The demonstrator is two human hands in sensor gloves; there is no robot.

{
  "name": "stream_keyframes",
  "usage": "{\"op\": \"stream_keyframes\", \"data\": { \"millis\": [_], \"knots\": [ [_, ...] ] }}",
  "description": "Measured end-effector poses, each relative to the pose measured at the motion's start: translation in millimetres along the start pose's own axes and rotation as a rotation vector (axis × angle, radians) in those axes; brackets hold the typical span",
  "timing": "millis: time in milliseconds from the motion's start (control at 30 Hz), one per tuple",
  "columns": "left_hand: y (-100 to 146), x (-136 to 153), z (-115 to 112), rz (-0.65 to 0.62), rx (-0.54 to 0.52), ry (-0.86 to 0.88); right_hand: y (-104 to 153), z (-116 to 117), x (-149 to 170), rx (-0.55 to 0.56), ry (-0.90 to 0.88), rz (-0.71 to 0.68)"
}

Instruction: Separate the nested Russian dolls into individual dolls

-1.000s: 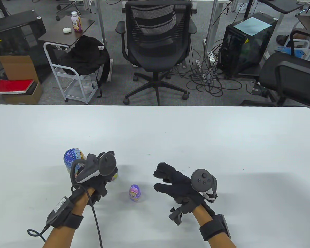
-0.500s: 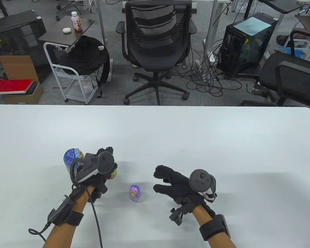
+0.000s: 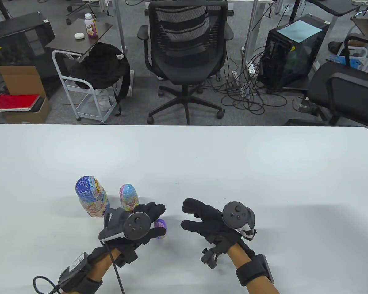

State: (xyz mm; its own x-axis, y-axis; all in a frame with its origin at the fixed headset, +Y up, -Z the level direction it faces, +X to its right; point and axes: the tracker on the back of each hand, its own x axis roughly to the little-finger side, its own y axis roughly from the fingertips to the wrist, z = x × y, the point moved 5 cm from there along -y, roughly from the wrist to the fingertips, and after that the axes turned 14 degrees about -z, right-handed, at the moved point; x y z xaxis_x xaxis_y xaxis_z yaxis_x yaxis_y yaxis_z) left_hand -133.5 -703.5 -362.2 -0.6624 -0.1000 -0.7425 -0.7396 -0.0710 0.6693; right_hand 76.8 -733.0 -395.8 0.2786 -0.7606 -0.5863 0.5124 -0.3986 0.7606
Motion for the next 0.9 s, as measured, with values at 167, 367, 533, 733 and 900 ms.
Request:
{"op": "stream_keyframes", "data": {
  "millis": [167,367,533,733,900],
  "knots": [
    [-3.0,-2.1,-17.2,0.005,0.022,-0.026,0.0,3.1,0.0,-0.018,0.014,0.0],
    [-3.4,-2.3,-18.4,-0.029,-0.101,0.038,-0.2,6.7,-2.2,-0.033,0.032,-0.007],
    [2.8,-6.3,4.4,-0.046,-0.187,0.042,-0.1,17.2,-3.1,-0.075,0.058,-0.006],
    [12.8,-12.5,24.2,-0.076,-0.288,0.146,-1.2,39.1,-9.2,-0.166,0.109,-0.022],
    [13.3,-28.6,29.9,-0.121,-0.345,0.161,-0.8,57.6,-21.8,-0.215,0.106,-0.064]
  ]
}}
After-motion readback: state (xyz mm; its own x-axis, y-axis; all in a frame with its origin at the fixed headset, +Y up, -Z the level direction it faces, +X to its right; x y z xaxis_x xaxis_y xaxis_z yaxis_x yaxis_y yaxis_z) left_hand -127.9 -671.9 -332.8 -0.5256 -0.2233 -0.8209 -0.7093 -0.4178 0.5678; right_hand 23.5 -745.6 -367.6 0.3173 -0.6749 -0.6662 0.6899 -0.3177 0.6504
